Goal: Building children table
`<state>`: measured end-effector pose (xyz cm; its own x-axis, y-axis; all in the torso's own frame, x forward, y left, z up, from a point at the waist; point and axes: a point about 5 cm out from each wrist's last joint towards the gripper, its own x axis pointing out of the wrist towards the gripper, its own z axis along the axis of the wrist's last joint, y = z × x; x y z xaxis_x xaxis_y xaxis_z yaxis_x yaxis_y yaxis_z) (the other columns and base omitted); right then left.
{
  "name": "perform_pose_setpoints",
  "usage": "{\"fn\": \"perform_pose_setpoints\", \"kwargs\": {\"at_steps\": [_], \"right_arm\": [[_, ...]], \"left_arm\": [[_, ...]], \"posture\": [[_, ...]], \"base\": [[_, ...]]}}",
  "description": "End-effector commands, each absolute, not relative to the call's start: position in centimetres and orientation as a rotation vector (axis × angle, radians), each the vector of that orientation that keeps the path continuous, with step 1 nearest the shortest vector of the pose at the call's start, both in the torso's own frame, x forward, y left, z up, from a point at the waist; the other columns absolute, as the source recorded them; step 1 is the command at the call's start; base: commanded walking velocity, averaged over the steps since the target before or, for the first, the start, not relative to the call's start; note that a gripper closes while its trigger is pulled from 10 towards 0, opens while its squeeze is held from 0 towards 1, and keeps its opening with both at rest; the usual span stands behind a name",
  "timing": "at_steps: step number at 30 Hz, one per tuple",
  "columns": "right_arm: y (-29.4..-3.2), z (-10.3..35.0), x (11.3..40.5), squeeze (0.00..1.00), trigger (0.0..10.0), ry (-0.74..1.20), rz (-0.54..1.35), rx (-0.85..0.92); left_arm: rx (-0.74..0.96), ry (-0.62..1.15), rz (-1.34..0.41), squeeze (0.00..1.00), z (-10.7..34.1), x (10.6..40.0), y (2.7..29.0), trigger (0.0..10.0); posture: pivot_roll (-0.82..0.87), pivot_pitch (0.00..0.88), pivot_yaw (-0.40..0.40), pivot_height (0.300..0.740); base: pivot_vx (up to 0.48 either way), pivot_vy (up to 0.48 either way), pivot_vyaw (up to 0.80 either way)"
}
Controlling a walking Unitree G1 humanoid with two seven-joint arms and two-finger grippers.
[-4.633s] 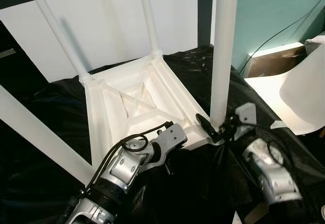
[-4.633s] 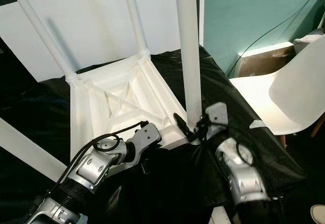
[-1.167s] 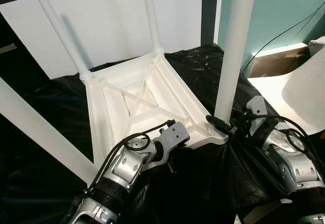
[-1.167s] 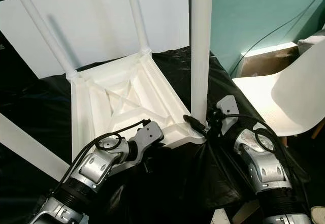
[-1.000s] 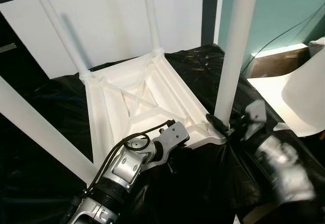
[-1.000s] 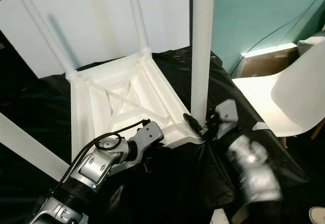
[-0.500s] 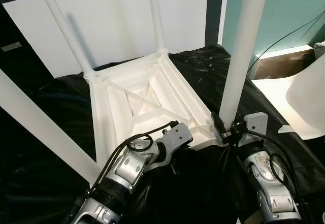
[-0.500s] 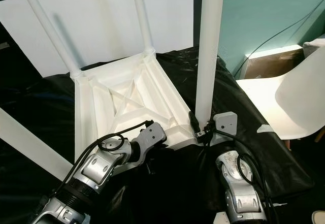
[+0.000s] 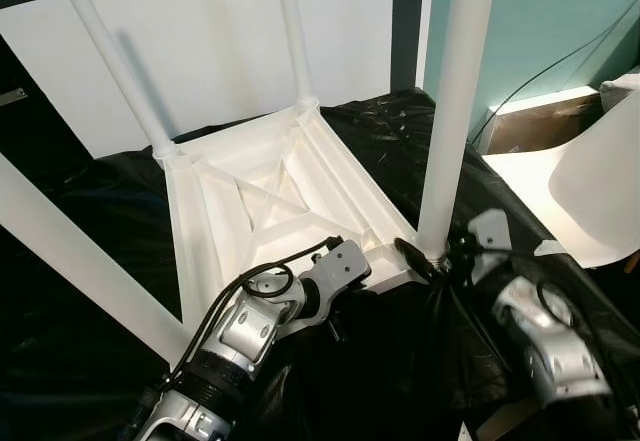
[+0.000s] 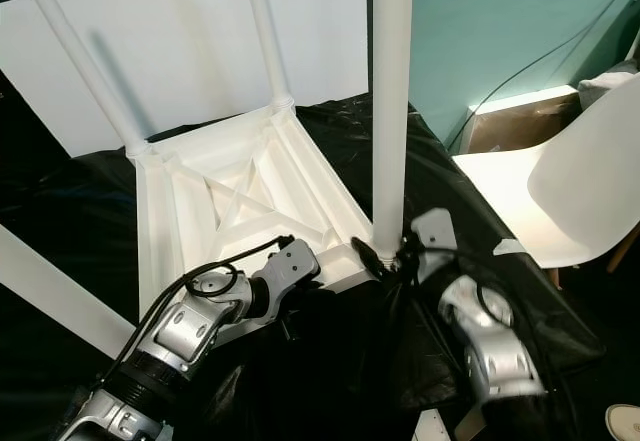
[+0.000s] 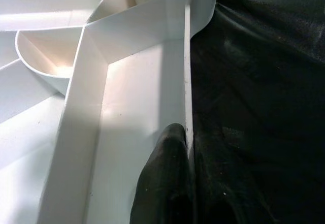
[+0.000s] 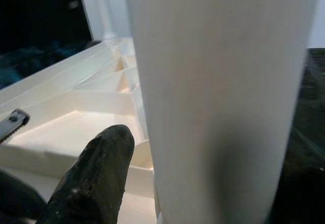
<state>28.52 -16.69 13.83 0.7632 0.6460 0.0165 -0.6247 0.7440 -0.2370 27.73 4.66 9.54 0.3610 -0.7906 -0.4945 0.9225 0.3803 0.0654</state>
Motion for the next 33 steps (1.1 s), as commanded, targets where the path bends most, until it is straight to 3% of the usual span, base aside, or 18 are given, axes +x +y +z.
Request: {"fn": "perform_pose_setpoints", "kwargs": {"at_steps": [1,2,3,4,5,18,20,22,25,28,33], "right_arm": [[-16.4,13.1,28.4,0.00,10.0,-0.055,0.795,-0.250],[-16.5,12.8,28.4,0.00,10.0,-0.030,0.834,-0.267],[-16.6,12.7,28.4,0.00,8.3,-0.004,0.874,-0.274],[-16.6,12.7,28.4,0.00,8.3,-0.004,0.874,-0.274],[-16.7,12.6,28.3,0.00,0.0,0.017,0.913,-0.274],[-19.2,13.0,28.3,0.00,0.0,0.187,1.053,-0.226],[-18.4,12.9,28.4,0.00,0.0,0.102,0.944,-0.184],[-18.0,13.4,29.1,0.00,0.0,-0.057,0.597,-0.117],[-18.5,13.0,28.5,0.00,0.0,-0.093,0.287,-0.081],[-17.7,12.3,26.6,0.00,0.0,-0.102,0.208,-0.085],[-17.4,12.3,26.2,0.00,0.0,-0.107,0.148,-0.070]], "left_arm": [[0.337,0.566,-1.019,0.00,6.2,27.1,6.1,10.0],[0.337,0.564,-1.017,0.00,6.2,27.1,6.1,10.0],[0.336,0.563,-1.015,0.00,6.3,27.1,6.1,10.0],[0.336,0.563,-1.015,0.00,6.3,27.1,6.1,10.0],[0.336,0.563,-1.013,0.00,6.3,27.1,6.1,10.0],[0.335,0.567,-1.011,0.00,6.0,27.0,6.2,10.0],[0.335,0.565,-1.012,0.00,6.1,27.1,6.0,10.0],[0.333,0.562,-1.010,0.00,6.1,27.1,6.0,10.0],[0.330,0.560,-1.006,0.00,6.1,27.1,6.0,10.0],[0.328,0.564,-1.000,0.00,6.0,27.0,6.2,10.0],[0.332,0.572,-0.999,0.00,5.9,26.8,6.5,10.0]], "posture": [[-0.03,0.000,0.084,0.740],[-0.03,0.000,0.084,0.740],[-0.03,0.000,0.084,0.740],[-0.03,0.000,0.084,0.740],[-0.02,0.000,0.080,0.740],[-0.03,0.000,0.078,0.740],[-0.03,0.000,0.078,0.740],[-0.03,0.000,0.071,0.740],[-0.02,0.000,0.065,0.740],[-0.02,0.000,0.069,0.740],[-0.01,0.000,0.068,0.740]], "base": [[0.000,0.000,0.00],[0.000,0.000,0.00],[0.000,0.000,0.00],[0.000,0.000,0.00],[0.000,0.000,0.00],[0.000,0.000,0.00],[0.000,0.000,0.00],[0.000,0.000,0.00],[0.000,0.000,0.00],[0.000,0.000,0.00],[0.000,0.000,0.00]]}}
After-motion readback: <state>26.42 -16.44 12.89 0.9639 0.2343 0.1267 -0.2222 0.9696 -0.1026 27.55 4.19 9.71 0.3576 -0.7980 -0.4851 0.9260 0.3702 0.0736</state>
